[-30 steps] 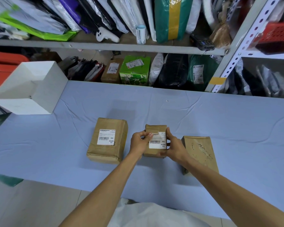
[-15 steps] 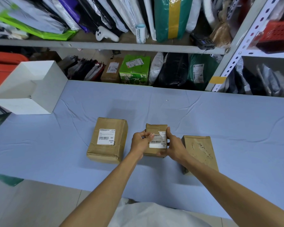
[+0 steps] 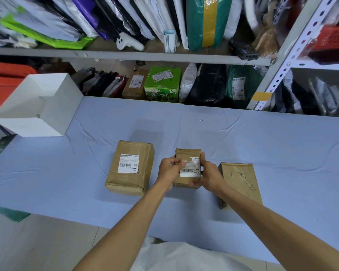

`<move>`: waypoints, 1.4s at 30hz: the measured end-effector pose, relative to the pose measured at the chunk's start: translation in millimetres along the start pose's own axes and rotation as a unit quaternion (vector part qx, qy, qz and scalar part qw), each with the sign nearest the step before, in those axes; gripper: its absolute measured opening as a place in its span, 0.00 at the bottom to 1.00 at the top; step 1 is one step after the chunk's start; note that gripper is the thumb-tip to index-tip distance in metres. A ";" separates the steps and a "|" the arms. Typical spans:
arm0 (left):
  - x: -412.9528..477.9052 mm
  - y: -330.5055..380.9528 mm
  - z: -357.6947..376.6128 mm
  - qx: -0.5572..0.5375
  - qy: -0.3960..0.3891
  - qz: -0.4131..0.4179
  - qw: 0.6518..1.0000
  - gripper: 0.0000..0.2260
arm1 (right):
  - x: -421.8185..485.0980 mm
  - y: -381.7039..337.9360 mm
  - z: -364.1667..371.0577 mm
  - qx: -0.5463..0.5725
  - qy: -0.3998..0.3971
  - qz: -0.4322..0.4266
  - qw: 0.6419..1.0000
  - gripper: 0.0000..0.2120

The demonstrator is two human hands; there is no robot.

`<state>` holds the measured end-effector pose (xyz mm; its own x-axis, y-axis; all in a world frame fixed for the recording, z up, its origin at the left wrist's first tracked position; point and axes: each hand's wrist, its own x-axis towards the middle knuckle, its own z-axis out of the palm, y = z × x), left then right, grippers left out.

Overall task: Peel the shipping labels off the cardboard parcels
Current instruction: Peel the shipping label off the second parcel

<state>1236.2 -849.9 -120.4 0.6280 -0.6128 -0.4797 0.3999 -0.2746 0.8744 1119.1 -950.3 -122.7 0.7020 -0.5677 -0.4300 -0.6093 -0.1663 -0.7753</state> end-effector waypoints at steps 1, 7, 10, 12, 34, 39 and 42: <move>-0.1 0.4 0.0 -0.001 -0.001 0.000 1.000 0.02 | -0.3 -0.1 -0.2 -0.016 0.001 -0.010 1.000 0.45; 0.0 1.0 2.0 0.004 -0.004 -0.005 1.000 0.03 | 0.5 -1.1 -0.3 -0.016 -0.014 0.017 1.000 0.56; -0.1 2.8 2.2 0.013 -0.005 -0.009 1.000 0.04 | 1.5 -1.0 -1.0 -0.018 -0.012 0.022 1.000 0.59; -0.6 3.4 1.8 0.009 -0.006 -0.012 1.000 0.04 | 2.3 -0.7 -1.0 -0.020 -0.010 0.028 0.999 0.58; -4.1 8.3 3.5 -0.020 -0.021 -0.033 0.999 0.05 | 5.1 -1.2 -1.1 -0.036 -0.008 0.035 0.999 0.60; -4.6 10.3 4.1 -0.023 -0.026 -0.035 0.999 0.05 | 4.5 -1.3 -2.0 -0.037 -0.008 0.024 0.999 0.61; -6.1 11.9 4.6 -0.025 -0.027 -0.032 0.999 0.05 | 4.3 -4.2 -2.5 -0.030 -0.008 0.029 0.999 0.60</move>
<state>1234.0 -852.9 -106.7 0.5637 -0.6353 -0.5278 0.4711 -0.2776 0.8373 1123.7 -954.1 -120.1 0.6709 -0.5650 -0.4803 -0.6694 -0.1828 -0.7201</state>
